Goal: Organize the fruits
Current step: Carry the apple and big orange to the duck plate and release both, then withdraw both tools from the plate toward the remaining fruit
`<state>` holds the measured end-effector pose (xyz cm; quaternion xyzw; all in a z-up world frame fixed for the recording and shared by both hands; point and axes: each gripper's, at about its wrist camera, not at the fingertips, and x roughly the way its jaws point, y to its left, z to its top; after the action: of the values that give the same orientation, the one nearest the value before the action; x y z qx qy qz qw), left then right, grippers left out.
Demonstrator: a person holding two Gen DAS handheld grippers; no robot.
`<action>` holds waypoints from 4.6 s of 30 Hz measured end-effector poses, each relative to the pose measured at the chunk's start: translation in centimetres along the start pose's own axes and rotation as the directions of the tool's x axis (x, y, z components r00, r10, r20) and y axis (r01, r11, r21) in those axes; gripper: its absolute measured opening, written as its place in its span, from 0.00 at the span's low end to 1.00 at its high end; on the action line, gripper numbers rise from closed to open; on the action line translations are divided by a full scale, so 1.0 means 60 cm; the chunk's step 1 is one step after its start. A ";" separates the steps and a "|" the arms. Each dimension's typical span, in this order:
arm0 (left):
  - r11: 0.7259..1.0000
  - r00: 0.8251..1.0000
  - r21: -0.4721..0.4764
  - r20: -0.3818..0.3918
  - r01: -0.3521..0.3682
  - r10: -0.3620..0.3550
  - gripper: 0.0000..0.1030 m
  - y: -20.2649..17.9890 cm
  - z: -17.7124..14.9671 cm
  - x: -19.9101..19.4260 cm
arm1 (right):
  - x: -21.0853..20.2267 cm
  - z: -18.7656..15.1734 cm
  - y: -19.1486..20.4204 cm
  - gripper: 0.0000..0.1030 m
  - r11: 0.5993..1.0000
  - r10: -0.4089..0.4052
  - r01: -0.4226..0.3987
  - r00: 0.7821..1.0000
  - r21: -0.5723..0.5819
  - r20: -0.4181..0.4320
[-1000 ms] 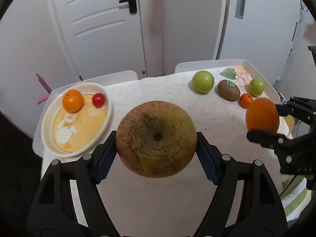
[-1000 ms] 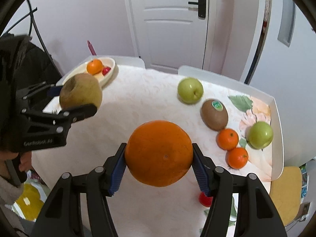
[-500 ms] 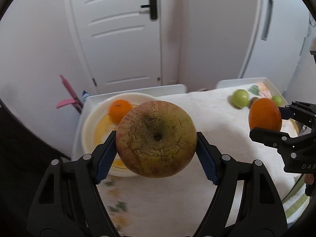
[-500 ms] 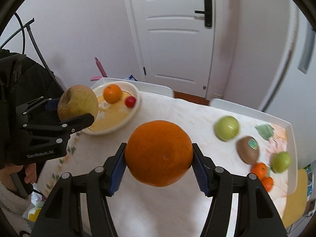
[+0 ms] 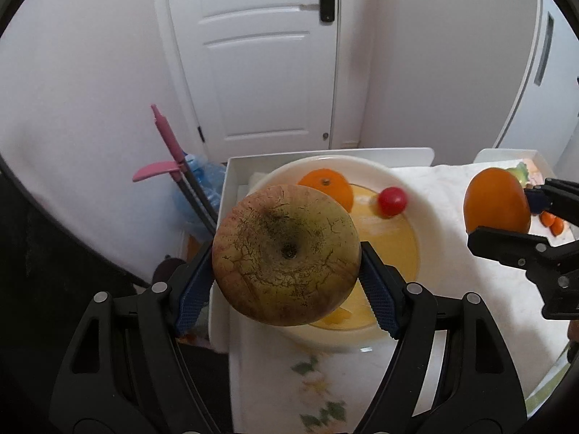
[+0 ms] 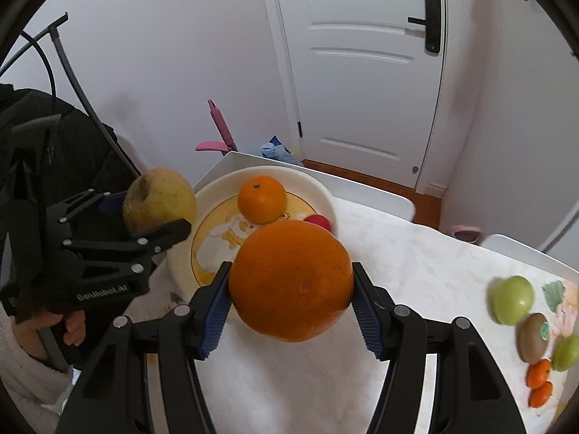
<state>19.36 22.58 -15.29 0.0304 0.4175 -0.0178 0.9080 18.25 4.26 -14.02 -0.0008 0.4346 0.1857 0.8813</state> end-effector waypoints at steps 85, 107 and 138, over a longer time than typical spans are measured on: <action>0.993 0.998 -0.095 0.018 -0.063 0.065 1.00 -0.025 -0.063 -0.149 | 0.007 0.036 0.027 1.00 0.984 0.049 -0.051 0.999 -0.170 -0.018; 0.992 0.984 0.082 0.137 0.100 -0.110 1.00 -0.155 0.008 -0.234 | -0.232 -0.024 -0.050 1.00 0.980 -0.193 0.187 0.977 0.068 0.095; 0.991 0.991 0.013 -0.027 0.131 -0.131 1.00 -0.589 0.051 -0.035 | -0.277 -0.185 -0.474 0.96 0.980 -0.194 0.194 0.981 0.043 -0.007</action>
<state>18.26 -12.89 -13.14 0.0097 0.4302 -0.0799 0.8991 9.91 -29.47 -12.74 -0.0241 0.4375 0.0892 0.8945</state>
